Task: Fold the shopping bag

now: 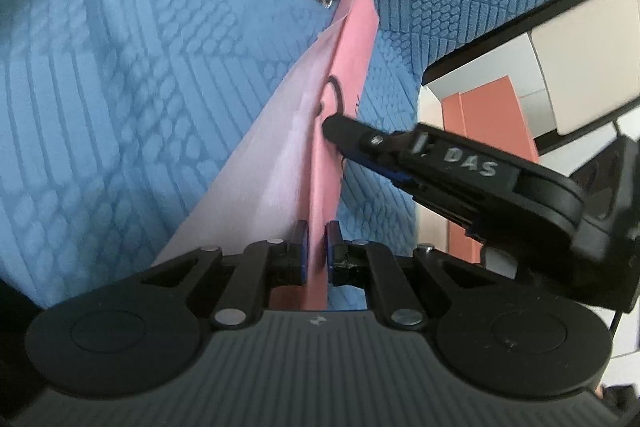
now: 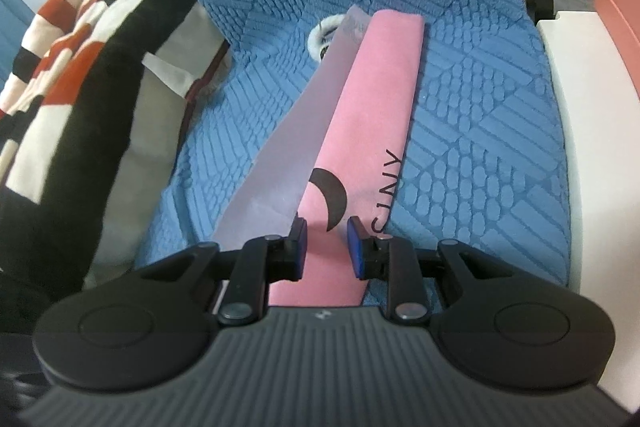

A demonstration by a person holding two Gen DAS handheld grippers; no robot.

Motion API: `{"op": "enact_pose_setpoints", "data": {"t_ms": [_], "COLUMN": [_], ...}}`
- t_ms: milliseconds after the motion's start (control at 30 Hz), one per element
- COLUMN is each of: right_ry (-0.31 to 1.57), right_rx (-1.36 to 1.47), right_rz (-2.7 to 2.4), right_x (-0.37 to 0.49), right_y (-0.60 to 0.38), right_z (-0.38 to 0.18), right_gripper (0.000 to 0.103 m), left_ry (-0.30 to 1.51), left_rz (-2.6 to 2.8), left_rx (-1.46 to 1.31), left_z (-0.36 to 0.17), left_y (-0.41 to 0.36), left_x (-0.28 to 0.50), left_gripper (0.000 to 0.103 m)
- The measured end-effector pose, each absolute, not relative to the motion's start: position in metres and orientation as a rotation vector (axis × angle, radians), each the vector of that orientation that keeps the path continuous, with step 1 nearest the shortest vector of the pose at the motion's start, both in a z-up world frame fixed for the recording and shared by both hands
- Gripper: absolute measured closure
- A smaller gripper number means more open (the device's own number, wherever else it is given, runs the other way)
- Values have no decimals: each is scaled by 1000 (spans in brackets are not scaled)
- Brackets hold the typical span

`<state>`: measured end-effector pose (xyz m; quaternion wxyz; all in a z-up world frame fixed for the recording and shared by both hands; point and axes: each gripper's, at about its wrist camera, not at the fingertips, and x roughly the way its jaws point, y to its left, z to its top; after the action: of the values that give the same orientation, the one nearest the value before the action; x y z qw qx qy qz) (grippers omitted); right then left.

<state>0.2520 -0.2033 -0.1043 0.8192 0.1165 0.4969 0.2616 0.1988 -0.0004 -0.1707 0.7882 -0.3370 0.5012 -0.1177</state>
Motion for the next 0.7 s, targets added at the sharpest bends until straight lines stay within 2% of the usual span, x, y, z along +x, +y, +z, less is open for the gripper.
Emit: {"op": "enact_pose_setpoints", "data": {"t_ms": [400, 700], "right_ry": [1064, 1070], "right_rx": [218, 243], "right_rz": [566, 555], "right_x": [254, 256], "right_y": [-198, -203], "right_z": [-106, -107], "right_gripper": [79, 81], "left_ry": [945, 1022], "left_rz": [-249, -258], "left_rx": [-597, -420], "left_z": [-125, -143], "left_y": [10, -17], "left_x": [190, 194], "left_gripper": [93, 93]}}
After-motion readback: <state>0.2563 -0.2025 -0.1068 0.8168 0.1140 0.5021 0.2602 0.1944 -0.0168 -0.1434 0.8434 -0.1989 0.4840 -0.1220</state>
